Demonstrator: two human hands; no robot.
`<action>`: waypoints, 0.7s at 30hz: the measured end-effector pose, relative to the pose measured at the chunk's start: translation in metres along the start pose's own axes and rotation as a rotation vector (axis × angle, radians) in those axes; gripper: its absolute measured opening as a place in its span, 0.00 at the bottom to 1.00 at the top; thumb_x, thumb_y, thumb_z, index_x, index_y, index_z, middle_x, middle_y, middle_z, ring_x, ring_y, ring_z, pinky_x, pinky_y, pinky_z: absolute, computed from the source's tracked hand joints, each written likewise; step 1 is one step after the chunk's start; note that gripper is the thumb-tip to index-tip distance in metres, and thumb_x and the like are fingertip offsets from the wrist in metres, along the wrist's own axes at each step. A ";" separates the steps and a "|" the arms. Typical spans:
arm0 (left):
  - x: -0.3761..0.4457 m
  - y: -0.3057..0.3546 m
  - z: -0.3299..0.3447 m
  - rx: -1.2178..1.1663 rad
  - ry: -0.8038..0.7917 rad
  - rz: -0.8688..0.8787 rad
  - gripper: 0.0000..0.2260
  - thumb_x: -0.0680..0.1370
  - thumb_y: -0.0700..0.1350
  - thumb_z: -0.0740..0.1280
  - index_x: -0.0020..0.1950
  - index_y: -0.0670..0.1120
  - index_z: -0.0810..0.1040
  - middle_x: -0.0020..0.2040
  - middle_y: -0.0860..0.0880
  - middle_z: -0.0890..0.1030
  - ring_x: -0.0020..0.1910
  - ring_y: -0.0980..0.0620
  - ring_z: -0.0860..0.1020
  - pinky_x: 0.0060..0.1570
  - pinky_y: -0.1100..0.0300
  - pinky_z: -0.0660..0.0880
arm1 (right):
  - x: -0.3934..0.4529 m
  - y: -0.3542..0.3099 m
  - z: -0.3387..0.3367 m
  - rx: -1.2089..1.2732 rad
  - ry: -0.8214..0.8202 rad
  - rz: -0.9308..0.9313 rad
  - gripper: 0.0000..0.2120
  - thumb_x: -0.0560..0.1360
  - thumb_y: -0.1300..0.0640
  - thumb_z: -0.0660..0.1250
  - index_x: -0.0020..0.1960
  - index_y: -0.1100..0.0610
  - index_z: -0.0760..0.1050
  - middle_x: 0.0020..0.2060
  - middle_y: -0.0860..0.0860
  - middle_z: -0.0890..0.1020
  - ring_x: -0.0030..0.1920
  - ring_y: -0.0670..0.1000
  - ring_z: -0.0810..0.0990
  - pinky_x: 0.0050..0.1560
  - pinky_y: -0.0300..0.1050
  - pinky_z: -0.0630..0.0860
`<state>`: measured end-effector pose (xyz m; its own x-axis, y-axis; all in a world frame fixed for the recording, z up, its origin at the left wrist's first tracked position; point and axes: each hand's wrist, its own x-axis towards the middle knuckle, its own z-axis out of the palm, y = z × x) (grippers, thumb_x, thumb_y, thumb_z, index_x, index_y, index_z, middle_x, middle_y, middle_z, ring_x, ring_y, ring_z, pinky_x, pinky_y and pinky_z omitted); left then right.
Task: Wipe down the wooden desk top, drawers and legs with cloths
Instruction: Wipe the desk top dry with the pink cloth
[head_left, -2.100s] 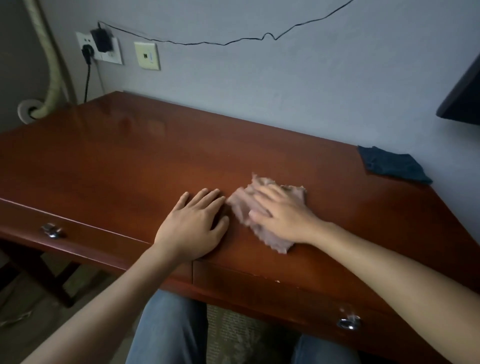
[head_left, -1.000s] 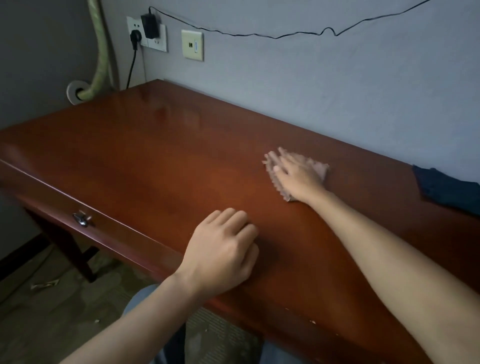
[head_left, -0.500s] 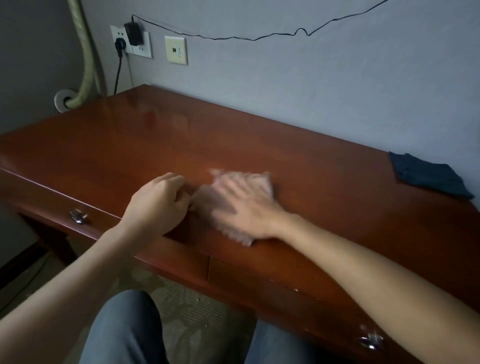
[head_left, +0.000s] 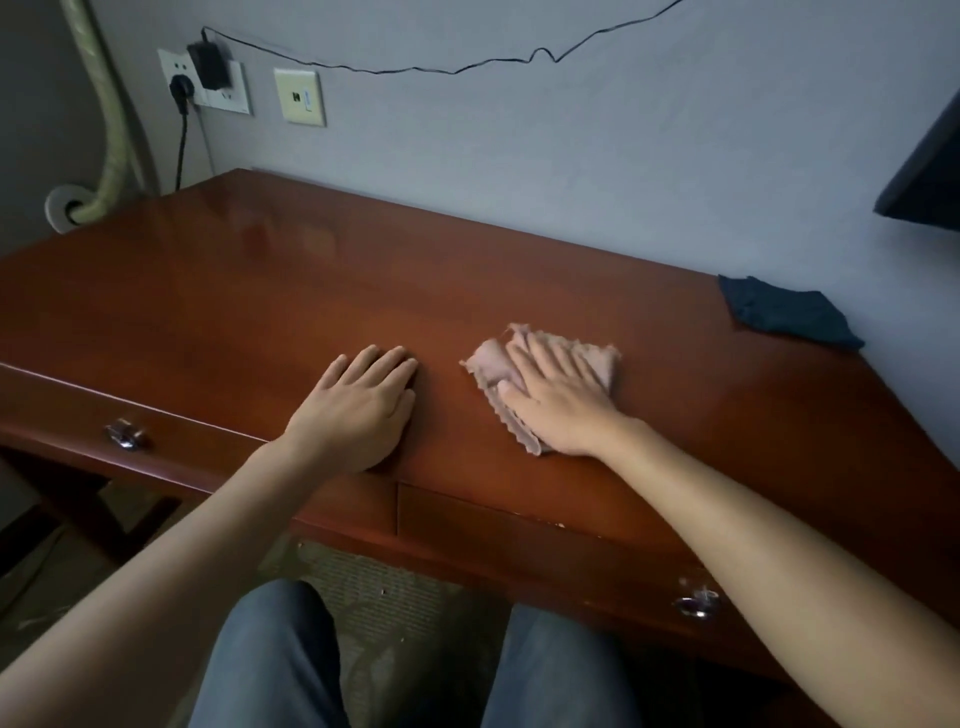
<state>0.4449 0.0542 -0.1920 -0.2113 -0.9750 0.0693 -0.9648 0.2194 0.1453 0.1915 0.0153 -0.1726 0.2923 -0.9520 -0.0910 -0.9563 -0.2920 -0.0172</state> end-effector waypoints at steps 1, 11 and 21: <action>-0.001 0.000 0.001 0.008 -0.028 -0.015 0.30 0.84 0.63 0.40 0.85 0.53 0.52 0.85 0.54 0.50 0.84 0.50 0.46 0.81 0.48 0.45 | 0.000 0.000 0.001 -0.007 0.001 0.050 0.33 0.82 0.33 0.36 0.83 0.46 0.36 0.81 0.47 0.35 0.82 0.55 0.36 0.80 0.57 0.35; -0.004 0.006 0.000 0.098 -0.112 -0.055 0.42 0.74 0.75 0.33 0.85 0.57 0.42 0.85 0.56 0.41 0.83 0.46 0.40 0.78 0.35 0.41 | -0.028 0.025 0.007 0.006 -0.002 -0.022 0.36 0.80 0.29 0.35 0.81 0.44 0.30 0.79 0.46 0.29 0.80 0.54 0.31 0.79 0.58 0.32; -0.004 0.006 -0.001 0.130 -0.103 -0.033 0.43 0.68 0.76 0.27 0.83 0.63 0.38 0.85 0.55 0.42 0.83 0.44 0.42 0.77 0.32 0.44 | -0.062 0.030 0.014 0.050 0.010 -0.203 0.35 0.75 0.24 0.33 0.80 0.32 0.39 0.79 0.41 0.31 0.80 0.52 0.30 0.76 0.57 0.28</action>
<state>0.4405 0.0597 -0.1910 -0.1878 -0.9816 -0.0361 -0.9822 0.1873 0.0167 0.1445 0.0669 -0.1815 0.4785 -0.8753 -0.0703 -0.8772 -0.4728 -0.0840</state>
